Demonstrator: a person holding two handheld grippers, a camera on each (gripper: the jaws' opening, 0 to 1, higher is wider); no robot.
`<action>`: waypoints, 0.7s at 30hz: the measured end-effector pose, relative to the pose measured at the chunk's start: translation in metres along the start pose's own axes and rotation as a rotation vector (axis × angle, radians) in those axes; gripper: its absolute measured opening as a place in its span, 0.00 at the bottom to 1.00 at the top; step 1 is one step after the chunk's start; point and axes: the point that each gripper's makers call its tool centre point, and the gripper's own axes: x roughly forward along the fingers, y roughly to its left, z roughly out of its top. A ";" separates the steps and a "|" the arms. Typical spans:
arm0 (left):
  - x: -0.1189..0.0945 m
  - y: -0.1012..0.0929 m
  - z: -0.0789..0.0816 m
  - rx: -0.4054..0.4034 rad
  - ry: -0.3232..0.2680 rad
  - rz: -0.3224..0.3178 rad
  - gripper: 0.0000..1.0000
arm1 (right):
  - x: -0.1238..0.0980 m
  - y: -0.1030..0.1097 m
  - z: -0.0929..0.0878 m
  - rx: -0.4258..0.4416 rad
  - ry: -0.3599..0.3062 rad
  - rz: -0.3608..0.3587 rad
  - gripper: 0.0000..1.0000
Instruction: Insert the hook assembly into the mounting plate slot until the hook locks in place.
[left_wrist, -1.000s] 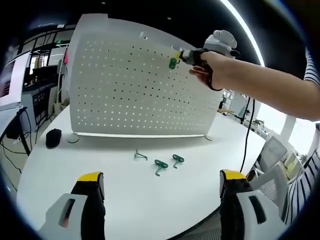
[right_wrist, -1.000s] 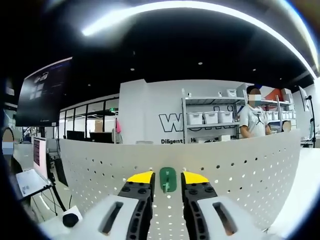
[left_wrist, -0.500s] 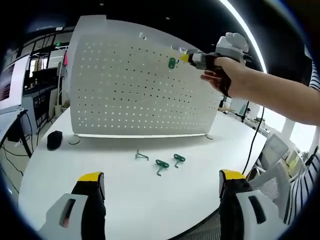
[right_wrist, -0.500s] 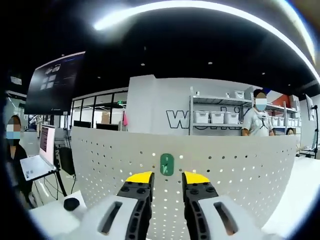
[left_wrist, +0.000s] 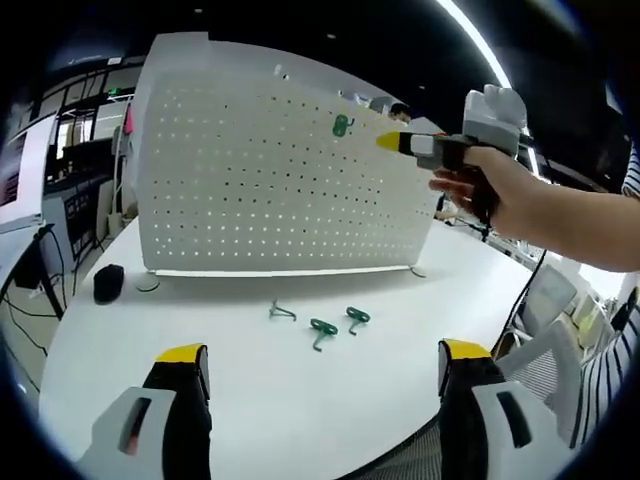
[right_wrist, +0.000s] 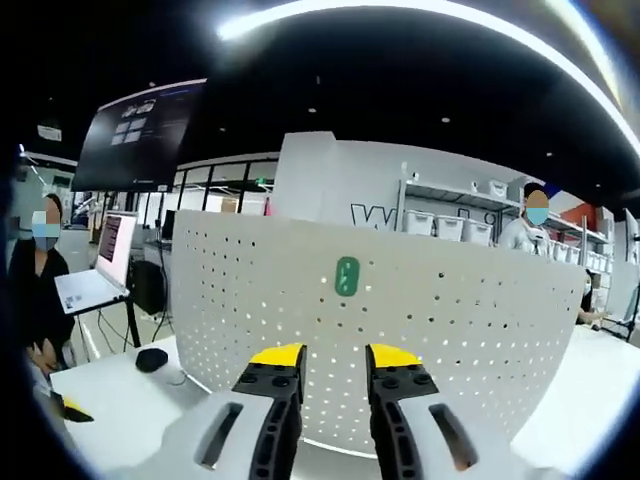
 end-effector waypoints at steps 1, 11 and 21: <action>0.000 -0.001 0.000 0.003 -0.001 -0.007 0.97 | -0.002 0.001 -0.003 -0.003 0.008 0.001 0.22; 0.000 -0.001 -0.002 0.014 0.005 -0.007 0.97 | -0.031 0.012 -0.032 -0.039 0.075 0.043 0.22; -0.001 -0.002 -0.001 0.020 -0.001 -0.005 0.97 | -0.065 0.031 -0.064 -0.098 0.142 0.133 0.23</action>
